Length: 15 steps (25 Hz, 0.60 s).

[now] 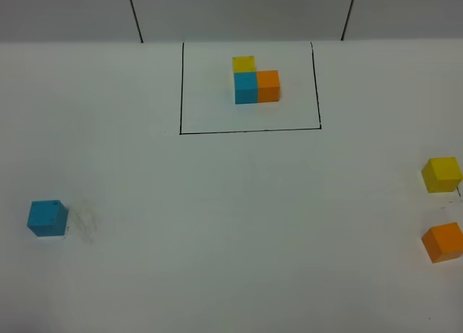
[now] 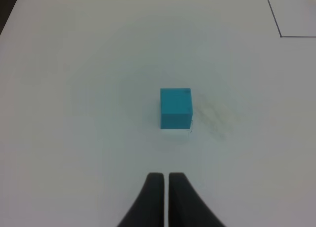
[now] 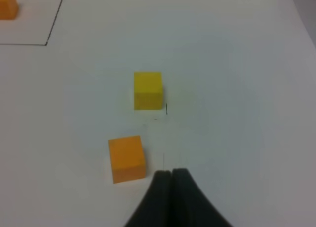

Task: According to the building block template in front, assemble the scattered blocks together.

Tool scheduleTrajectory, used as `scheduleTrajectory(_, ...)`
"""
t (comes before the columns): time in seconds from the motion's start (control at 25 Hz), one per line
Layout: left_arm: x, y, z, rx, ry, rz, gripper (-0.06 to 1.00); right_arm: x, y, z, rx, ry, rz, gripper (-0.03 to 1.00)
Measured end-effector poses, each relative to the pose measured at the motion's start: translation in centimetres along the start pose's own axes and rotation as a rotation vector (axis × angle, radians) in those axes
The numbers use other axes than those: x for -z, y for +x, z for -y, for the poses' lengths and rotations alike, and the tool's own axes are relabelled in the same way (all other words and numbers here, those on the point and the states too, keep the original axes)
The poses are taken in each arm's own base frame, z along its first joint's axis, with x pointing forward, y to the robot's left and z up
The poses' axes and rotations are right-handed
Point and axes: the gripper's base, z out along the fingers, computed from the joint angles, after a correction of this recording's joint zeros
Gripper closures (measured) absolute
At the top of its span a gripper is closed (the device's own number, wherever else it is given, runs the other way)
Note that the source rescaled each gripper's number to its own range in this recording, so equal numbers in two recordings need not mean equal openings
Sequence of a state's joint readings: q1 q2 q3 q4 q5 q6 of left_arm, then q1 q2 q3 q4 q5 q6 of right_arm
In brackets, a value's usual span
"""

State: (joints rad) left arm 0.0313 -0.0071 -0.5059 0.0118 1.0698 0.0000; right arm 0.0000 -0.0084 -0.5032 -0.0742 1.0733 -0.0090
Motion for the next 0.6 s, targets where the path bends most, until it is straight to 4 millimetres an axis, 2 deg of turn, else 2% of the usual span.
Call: scheduleTrajectory(0.6, 0.0, 0.0, 0.0, 0.0, 0.0, 0.0, 0.94, 0.0, 0.0, 0.0, 0.0, 0.0, 0.0, 0.97)
